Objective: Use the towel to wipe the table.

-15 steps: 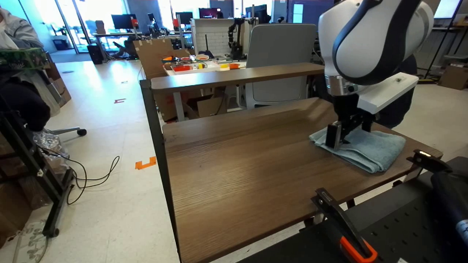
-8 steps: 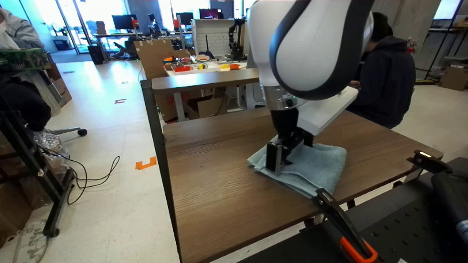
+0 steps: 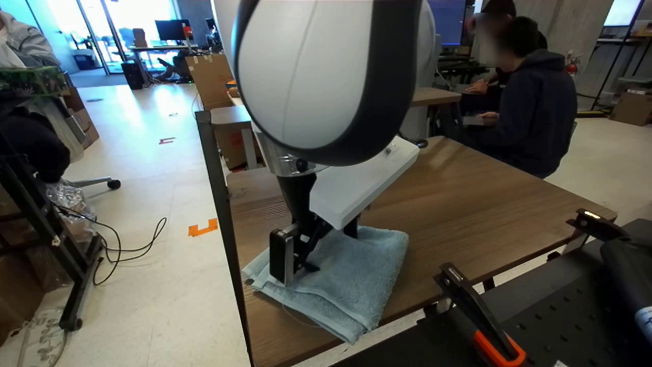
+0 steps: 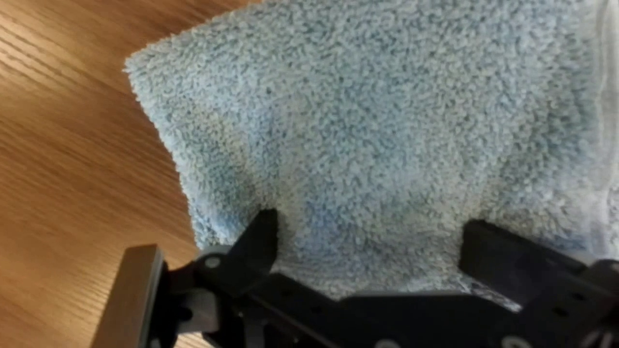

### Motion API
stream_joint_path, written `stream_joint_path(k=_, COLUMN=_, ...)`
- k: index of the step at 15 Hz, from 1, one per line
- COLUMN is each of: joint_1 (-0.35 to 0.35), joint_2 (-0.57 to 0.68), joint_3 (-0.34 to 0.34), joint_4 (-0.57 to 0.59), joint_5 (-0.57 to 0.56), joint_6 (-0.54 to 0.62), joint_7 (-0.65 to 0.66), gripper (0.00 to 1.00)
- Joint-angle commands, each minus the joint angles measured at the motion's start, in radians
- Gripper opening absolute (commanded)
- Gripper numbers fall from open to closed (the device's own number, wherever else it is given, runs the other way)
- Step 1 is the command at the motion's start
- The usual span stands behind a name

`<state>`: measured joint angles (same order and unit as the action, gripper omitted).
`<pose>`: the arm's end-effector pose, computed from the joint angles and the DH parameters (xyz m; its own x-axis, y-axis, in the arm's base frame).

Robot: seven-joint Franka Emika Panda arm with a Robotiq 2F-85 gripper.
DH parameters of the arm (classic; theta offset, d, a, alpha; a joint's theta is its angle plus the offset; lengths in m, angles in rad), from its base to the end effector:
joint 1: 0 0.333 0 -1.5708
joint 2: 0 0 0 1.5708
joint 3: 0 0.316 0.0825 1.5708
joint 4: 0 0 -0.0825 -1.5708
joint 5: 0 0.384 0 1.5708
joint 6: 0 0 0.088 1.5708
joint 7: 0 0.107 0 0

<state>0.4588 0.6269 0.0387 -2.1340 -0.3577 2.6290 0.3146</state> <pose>0.4728 0.2680 0.0969 0.8762 0.4705 -0.1039 0.4815 -0.8638 0.1483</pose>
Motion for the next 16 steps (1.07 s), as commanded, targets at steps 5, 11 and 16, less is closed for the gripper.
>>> stream_joint_path(k=5, joint_1=-0.124, joint_2=0.042, joint_3=0.017, joint_4=0.057, joint_5=0.079, joint_6=0.086, joint_7=-0.146, gripper=1.00)
stream_joint_path(k=11, joint_1=-0.436, joint_2=0.144, joint_3=0.122, joint_4=0.245, joint_5=0.379, joint_6=-0.020, joint_7=-0.393, gripper=1.00)
stream_joint_path(k=16, joint_1=-0.485, joint_2=0.157, joint_3=0.120, joint_4=0.303, joint_5=0.464, joint_6=-0.098, joint_7=-0.409, gripper=1.00)
